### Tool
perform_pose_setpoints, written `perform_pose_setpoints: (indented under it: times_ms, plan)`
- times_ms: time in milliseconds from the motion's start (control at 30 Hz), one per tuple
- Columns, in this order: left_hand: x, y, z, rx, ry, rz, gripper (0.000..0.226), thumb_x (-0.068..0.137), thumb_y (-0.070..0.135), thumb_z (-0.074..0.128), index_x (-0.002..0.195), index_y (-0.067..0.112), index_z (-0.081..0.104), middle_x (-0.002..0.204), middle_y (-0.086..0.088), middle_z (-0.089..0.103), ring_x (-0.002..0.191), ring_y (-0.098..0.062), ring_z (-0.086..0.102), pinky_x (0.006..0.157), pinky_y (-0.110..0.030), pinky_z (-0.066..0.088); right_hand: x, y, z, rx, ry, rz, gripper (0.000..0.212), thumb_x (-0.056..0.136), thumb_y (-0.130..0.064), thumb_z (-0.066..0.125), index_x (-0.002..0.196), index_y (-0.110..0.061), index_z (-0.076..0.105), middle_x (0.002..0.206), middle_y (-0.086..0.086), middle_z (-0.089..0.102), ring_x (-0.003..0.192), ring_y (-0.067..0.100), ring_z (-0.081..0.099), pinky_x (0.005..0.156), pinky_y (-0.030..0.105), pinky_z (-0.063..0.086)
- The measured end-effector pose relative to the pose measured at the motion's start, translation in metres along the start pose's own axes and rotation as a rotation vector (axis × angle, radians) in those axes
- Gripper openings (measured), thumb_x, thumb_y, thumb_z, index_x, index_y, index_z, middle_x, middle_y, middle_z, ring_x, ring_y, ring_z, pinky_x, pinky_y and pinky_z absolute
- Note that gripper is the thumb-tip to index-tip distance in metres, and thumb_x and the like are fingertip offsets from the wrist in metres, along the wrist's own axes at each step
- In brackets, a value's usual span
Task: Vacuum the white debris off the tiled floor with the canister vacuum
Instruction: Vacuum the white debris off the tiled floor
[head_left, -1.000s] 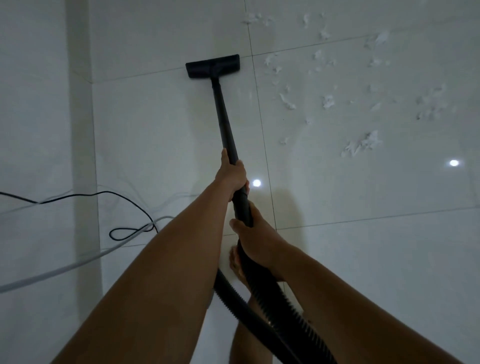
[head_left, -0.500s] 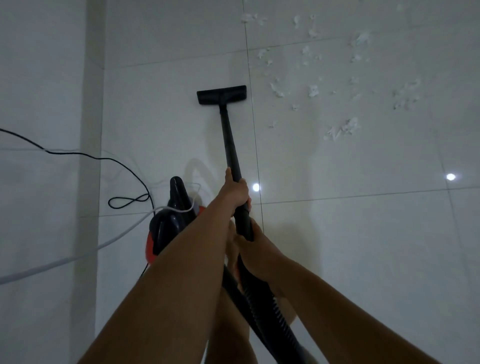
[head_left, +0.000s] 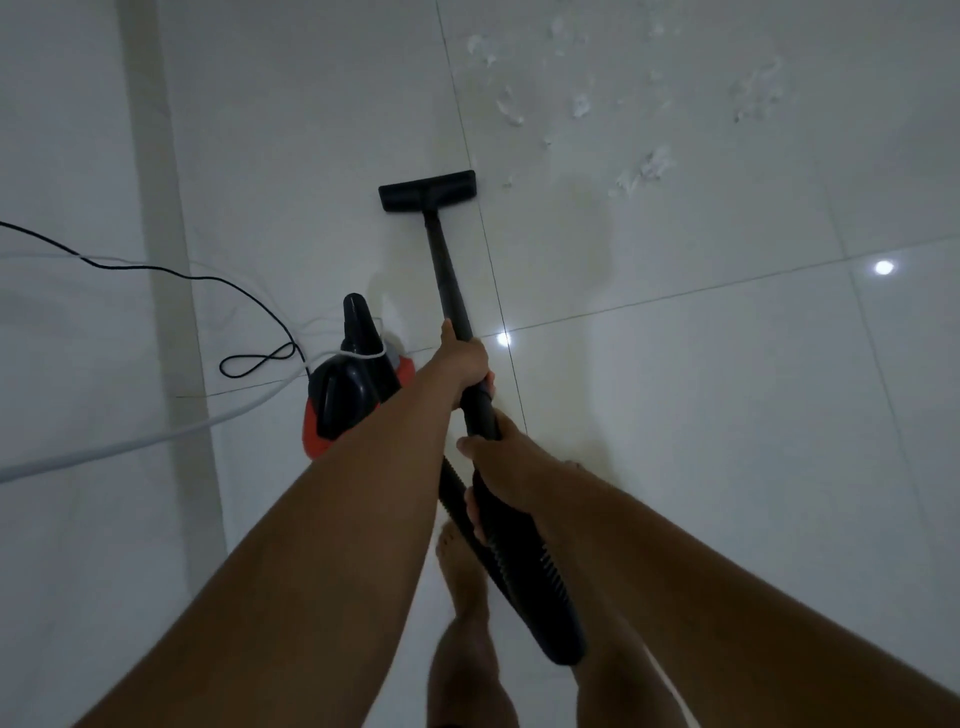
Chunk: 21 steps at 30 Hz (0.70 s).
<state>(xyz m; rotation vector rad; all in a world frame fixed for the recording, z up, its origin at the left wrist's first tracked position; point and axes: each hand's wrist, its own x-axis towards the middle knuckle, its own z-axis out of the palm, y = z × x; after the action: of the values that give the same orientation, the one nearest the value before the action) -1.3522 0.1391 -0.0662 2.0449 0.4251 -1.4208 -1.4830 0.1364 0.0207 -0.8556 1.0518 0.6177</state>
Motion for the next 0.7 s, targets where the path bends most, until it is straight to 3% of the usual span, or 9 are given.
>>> perform_pose_setpoints:
  times_ms: [167,367,567,700]
  plan:
    - [-0.019,-0.027,-0.006,0.016,-0.014,-0.037,0.070,0.109,0.020,0.037,0.159,0.048,-0.003,0.075,-0.009,0.052,0.054,-0.013,0.047,0.042,-0.023,0.049,-0.024,0.023,0.022,0.074,-0.012,0.019,0.027,0.108,-0.018,0.044,0.128,-0.035,0.035,0.071,0.017,0.057,0.042,0.020,0.055,0.043,0.030,0.055]
    - [-0.039,-0.073,-0.006,0.066,-0.067,-0.057,0.072,0.108,0.019,0.038,0.159,0.049,-0.003,0.076,-0.009,0.053,0.055,-0.013,0.049,0.053,-0.027,0.051,-0.051,0.067,0.046,0.137,0.007,0.053,0.034,0.107,-0.021,0.046,0.136,-0.037,0.038,0.067,0.012,0.056,0.047,0.019,0.056,0.049,0.032,0.055]
    - [-0.060,-0.092,0.001,0.083,-0.116,-0.064,0.072,0.108,0.019,0.038,0.158,0.050,-0.004,0.077,-0.009,0.054,0.057,-0.012,0.049,0.054,-0.027,0.051,-0.074,0.085,0.054,0.109,0.066,0.046,0.024,0.108,-0.020,0.045,0.128,-0.032,0.038,0.065,0.012,0.057,0.040,0.017,0.055,0.044,0.029,0.054]
    - [-0.074,-0.092,0.007,0.075,-0.152,-0.049,0.072,0.108,0.016,0.036,0.159,0.048,-0.004,0.077,-0.009,0.052,0.057,-0.012,0.047,0.053,-0.025,0.048,-0.082,0.090,0.052,0.088,0.111,0.026,0.033,0.108,-0.021,0.045,0.140,-0.024,0.039,0.052,0.009,0.059,0.038,0.017,0.056,0.044,0.028,0.053]
